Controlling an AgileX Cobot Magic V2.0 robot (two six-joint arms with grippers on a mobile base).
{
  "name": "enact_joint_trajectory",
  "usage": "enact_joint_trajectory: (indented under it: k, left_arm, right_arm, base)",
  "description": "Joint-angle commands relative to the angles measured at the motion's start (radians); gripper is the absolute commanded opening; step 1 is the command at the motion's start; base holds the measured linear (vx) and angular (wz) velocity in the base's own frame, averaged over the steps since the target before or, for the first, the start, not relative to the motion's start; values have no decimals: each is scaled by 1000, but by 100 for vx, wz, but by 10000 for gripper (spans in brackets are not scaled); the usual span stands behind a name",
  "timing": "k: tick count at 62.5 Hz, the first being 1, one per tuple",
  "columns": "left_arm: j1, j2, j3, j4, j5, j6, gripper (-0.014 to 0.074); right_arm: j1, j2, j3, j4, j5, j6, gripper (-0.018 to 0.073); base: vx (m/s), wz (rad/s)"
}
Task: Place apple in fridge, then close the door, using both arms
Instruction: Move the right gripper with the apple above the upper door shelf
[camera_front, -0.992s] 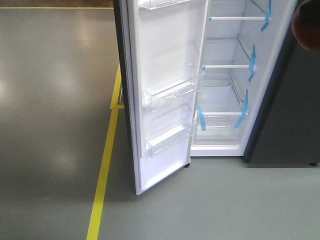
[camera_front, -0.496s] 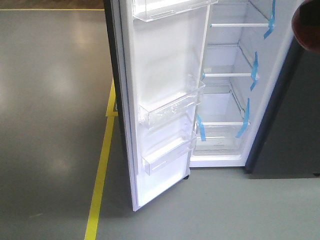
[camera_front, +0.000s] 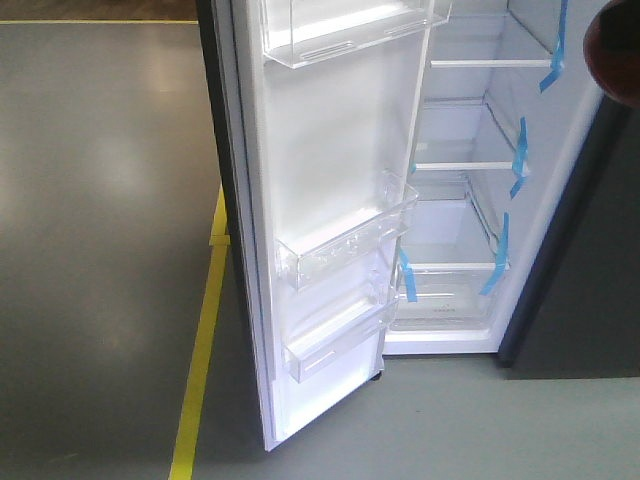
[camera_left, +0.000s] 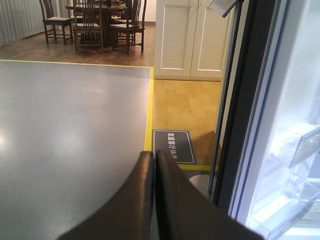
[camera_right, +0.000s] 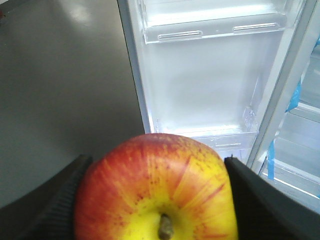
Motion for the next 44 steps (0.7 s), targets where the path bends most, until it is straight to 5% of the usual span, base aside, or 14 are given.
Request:
enact_joint_trajectory:
  k: [1,44]
  left_arm:
    - [-3,-16,28,-7,-71,-8,-6]
    - [-3,-16,28,-7,-71,-8,-6]
  right_arm:
    - [-6,-19,-28,49,-55,-12,69]
    - [-6,-19,-28,49,-54,-12,69]
  base:
    - [13,0]
    - [12,3]
